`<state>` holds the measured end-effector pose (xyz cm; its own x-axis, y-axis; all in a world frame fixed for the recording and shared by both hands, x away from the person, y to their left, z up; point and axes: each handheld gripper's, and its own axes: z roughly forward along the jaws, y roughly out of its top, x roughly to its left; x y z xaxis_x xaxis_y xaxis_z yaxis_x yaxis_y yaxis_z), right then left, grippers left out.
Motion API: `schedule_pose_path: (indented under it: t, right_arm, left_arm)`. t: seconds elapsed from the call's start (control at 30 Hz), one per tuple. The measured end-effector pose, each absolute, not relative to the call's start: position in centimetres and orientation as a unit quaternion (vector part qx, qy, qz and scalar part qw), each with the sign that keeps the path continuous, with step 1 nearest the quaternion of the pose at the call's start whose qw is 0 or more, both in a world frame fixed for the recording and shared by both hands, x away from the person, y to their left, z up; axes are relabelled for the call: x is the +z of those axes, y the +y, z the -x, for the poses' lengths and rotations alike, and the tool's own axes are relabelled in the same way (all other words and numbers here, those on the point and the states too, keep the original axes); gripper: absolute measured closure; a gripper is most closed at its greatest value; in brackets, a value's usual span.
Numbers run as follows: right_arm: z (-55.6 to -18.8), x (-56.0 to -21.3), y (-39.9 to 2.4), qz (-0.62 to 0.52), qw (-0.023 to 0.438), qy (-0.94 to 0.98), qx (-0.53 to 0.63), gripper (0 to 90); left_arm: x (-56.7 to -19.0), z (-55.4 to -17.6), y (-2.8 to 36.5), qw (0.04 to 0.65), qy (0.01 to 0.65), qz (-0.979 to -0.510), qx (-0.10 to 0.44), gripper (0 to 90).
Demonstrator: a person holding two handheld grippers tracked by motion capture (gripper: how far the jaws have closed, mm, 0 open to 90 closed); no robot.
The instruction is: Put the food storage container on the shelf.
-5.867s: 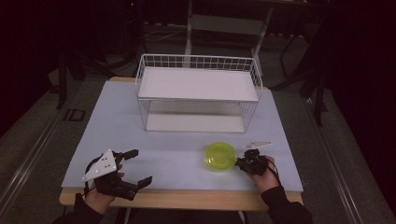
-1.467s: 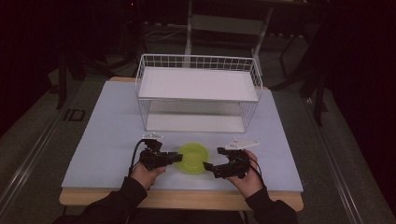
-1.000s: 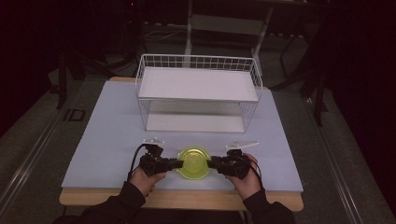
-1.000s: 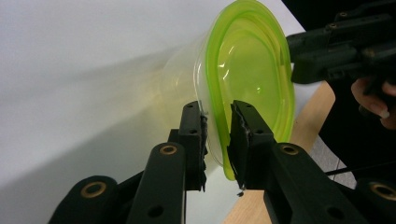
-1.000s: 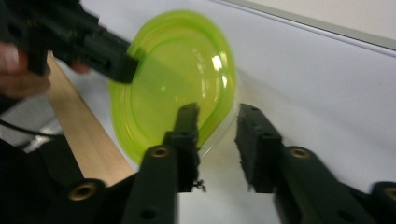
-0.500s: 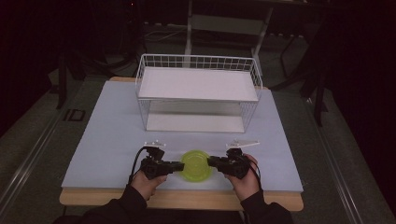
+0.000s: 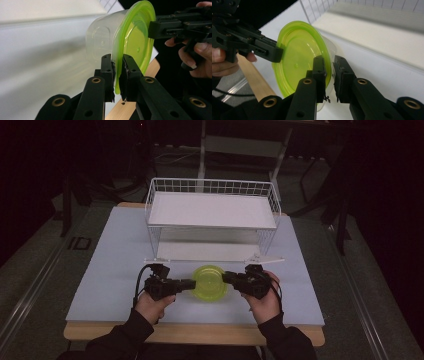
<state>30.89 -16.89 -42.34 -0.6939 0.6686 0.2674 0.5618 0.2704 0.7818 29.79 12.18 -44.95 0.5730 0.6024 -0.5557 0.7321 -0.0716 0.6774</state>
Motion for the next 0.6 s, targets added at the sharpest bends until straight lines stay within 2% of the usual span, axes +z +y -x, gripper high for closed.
schedule_pose_path:
  t: [0.6]
  right_arm:
    - [-34.8, -34.0, -16.0, -0.383, 0.094, 0.774, 0.495, 79.8]
  left_arm:
    - [-36.7, -33.2, 12.9, 0.543, 0.459, -0.703, -0.012, 82.6]
